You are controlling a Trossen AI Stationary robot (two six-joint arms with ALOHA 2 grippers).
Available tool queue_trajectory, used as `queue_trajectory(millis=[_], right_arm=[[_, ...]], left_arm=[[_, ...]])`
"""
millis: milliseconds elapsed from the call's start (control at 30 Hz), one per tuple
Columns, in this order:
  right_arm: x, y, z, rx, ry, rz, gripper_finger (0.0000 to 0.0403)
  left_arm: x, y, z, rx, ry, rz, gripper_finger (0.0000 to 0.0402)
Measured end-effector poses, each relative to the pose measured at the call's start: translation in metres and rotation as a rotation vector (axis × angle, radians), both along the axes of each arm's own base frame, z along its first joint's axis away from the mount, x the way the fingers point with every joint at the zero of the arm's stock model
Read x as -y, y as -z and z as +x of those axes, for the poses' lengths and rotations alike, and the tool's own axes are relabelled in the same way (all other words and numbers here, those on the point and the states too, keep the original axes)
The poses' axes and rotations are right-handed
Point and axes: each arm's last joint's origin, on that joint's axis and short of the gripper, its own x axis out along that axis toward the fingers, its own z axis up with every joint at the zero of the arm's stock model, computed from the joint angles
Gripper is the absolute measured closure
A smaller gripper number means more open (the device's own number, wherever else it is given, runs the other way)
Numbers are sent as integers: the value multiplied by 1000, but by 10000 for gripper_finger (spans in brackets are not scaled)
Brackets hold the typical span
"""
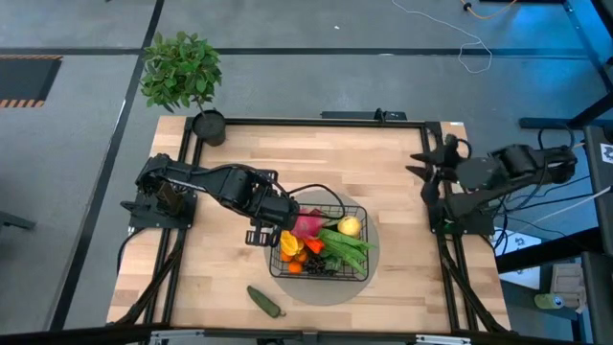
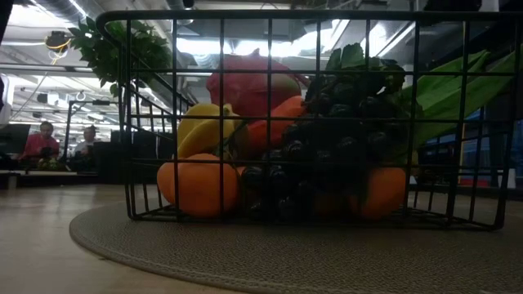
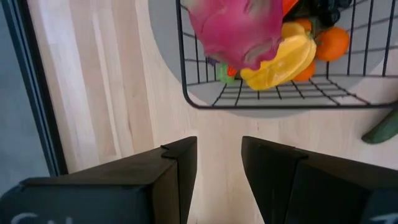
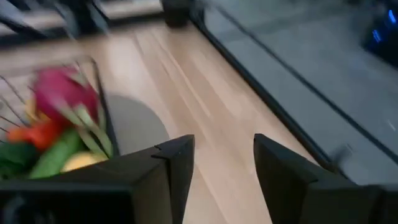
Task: Build produce basket
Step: Put the pepper into the black basket
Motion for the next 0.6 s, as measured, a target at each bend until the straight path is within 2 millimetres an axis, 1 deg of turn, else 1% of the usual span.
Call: queue_trajectory(millis=[167,267,367,500,600], right_arm=[[-3,27,1,234,-138,-60,248],[-7,48,3,324,-280,-101,248],[-9,71,2,432,-374,-102,248],[-8,103,-2,563,-384,-76,248],[-9,124,-2,621,-385,-46,248]], left_arm=[[0,-1,2,21,1,-3,287],[1,-1,2,27,1,-4,287],[1,-1,2,28,0,-4,287],[1,-1,2,28,0,-4,287],[1,-1,2,27,6,-3,287]])
